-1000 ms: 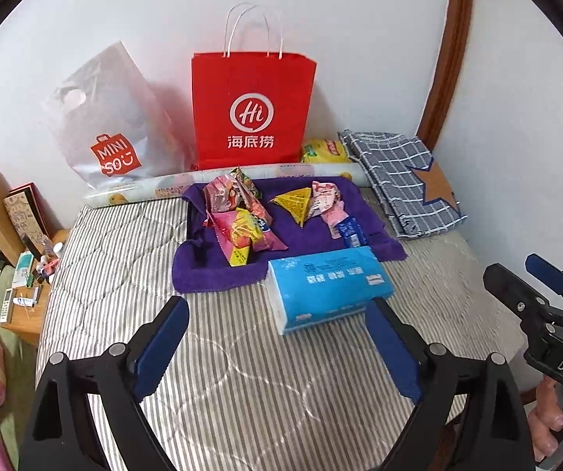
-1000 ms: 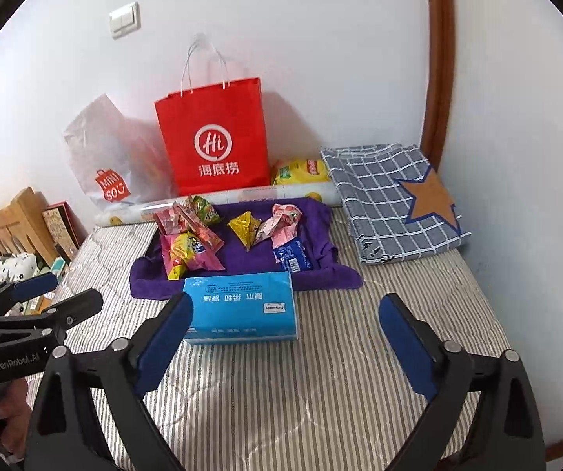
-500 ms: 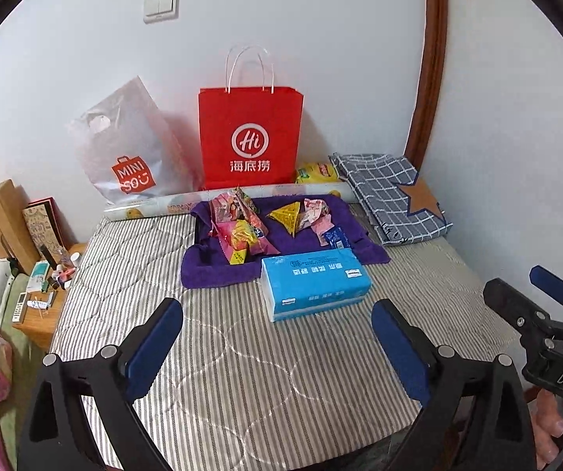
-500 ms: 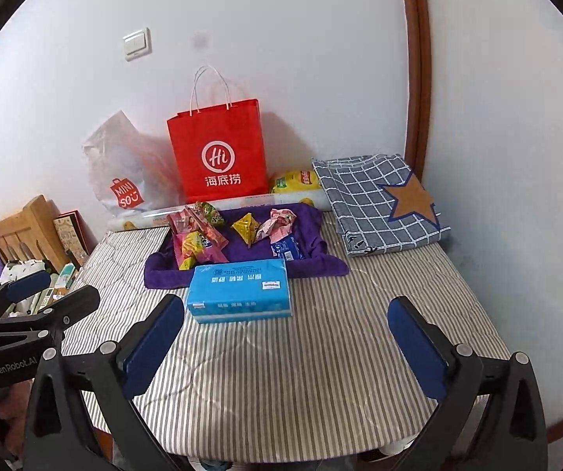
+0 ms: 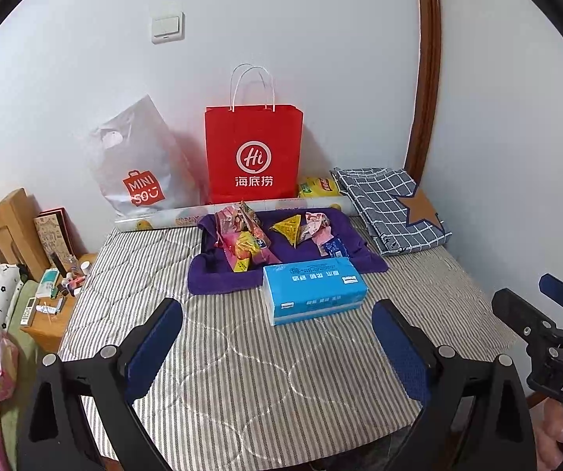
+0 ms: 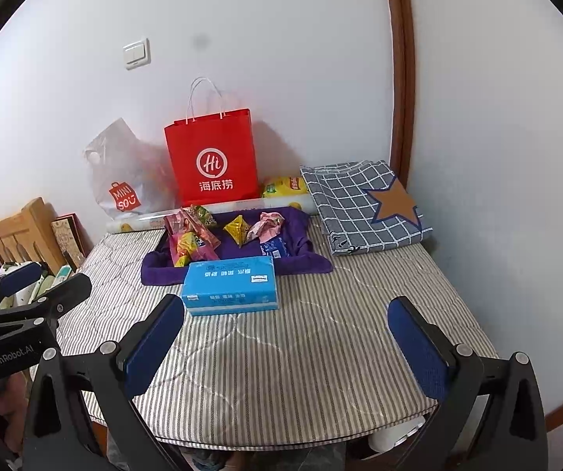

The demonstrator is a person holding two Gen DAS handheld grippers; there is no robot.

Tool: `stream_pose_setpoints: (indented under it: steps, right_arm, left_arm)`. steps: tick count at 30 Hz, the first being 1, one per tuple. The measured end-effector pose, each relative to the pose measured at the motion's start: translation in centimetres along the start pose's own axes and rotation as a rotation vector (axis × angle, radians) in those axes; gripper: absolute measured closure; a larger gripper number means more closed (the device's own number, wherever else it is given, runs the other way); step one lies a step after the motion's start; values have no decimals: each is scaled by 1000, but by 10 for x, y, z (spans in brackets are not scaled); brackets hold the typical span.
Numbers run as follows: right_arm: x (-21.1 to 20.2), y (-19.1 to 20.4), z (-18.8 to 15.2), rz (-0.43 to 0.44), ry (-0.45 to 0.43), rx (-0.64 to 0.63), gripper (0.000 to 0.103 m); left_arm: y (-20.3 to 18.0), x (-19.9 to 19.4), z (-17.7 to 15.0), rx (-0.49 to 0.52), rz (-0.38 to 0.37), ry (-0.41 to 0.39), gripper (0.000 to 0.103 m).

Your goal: Organize snacks

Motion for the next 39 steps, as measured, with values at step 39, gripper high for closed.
stream_pose_setpoints:
  steps: [39]
  right_arm:
    - [-9,-1,0,4,-13,-9,1]
  left_arm:
    - [-2,-9,-1,2,4,3,5]
Point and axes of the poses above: each gripper's, at about its wrist camera, not at the fingertips, and x roughly the way its jaws point, y to its left, z to its top, the point moved 6 cm from there along x, roughly the way its jaws point, and after that the axes turned 10 degrees about -z, right-handed, at the moved point
